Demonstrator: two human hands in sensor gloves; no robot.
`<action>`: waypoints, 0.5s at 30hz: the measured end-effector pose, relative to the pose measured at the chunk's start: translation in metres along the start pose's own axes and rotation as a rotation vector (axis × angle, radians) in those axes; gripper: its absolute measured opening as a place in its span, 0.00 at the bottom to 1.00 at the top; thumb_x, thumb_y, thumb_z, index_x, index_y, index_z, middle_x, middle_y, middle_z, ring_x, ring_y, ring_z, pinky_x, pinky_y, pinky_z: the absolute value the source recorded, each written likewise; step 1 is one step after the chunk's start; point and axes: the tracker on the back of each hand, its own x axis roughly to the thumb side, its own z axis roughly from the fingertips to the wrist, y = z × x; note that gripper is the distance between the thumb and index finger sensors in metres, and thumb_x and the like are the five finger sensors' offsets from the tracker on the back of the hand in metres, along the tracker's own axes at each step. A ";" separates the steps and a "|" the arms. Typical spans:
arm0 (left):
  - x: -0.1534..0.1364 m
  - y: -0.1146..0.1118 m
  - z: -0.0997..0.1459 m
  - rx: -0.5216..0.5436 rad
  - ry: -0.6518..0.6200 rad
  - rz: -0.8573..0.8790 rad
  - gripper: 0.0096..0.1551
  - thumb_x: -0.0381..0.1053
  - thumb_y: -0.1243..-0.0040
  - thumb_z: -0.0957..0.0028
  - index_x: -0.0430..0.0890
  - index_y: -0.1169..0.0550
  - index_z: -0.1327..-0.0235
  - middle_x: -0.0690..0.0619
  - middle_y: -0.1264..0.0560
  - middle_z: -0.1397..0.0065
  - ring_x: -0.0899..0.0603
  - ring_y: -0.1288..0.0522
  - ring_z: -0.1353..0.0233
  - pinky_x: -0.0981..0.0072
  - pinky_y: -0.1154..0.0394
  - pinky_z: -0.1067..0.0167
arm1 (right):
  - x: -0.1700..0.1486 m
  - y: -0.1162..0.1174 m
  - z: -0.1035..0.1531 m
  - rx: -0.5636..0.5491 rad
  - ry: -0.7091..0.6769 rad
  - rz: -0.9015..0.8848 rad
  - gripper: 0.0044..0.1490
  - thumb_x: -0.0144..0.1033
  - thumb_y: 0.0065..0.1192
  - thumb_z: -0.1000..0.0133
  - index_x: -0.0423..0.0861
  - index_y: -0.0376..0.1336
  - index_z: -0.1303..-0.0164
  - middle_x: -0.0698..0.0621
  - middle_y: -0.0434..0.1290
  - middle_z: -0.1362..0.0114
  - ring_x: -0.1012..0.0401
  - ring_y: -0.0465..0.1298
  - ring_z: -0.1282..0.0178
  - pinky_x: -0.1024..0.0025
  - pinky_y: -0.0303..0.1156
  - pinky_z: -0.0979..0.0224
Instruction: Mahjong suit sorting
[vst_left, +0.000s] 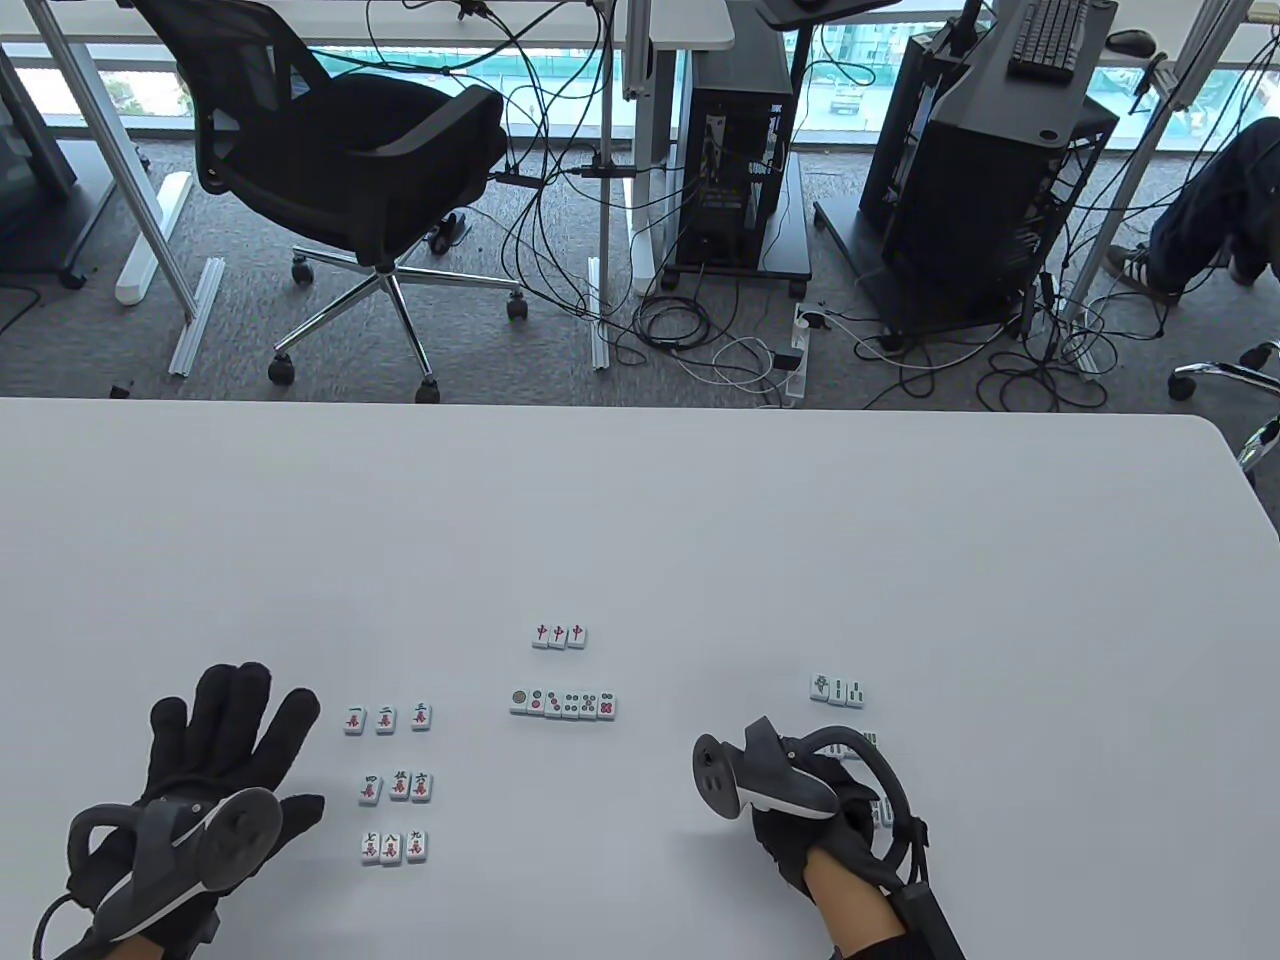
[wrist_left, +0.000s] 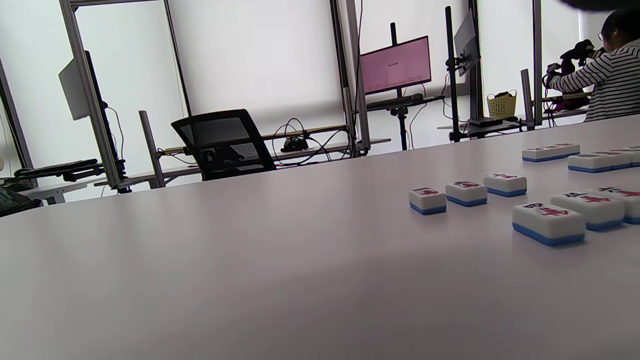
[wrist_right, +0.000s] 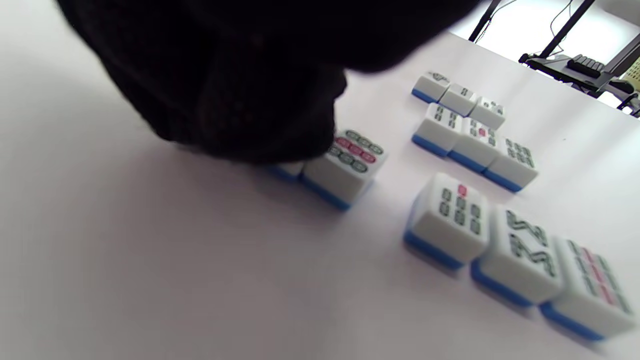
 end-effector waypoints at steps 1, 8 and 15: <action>0.001 -0.001 0.000 -0.008 -0.001 -0.007 0.53 0.79 0.53 0.64 0.70 0.57 0.25 0.61 0.69 0.17 0.46 0.67 0.12 0.44 0.62 0.18 | -0.001 -0.004 -0.004 0.049 -0.004 -0.009 0.38 0.44 0.72 0.56 0.35 0.67 0.41 0.53 0.82 0.69 0.65 0.76 0.84 0.74 0.75 0.79; 0.000 0.001 0.000 0.006 0.006 0.001 0.53 0.79 0.54 0.64 0.70 0.57 0.25 0.61 0.70 0.17 0.46 0.68 0.12 0.44 0.63 0.18 | -0.002 -0.051 -0.025 0.012 0.055 -0.133 0.38 0.43 0.71 0.55 0.36 0.67 0.39 0.52 0.82 0.66 0.64 0.77 0.82 0.74 0.76 0.77; 0.001 0.000 -0.001 0.007 0.007 0.002 0.53 0.79 0.54 0.64 0.70 0.57 0.25 0.62 0.70 0.17 0.46 0.68 0.12 0.44 0.63 0.18 | 0.016 -0.074 -0.047 -0.259 0.086 -0.109 0.37 0.43 0.71 0.55 0.38 0.67 0.39 0.52 0.82 0.65 0.64 0.77 0.81 0.74 0.76 0.76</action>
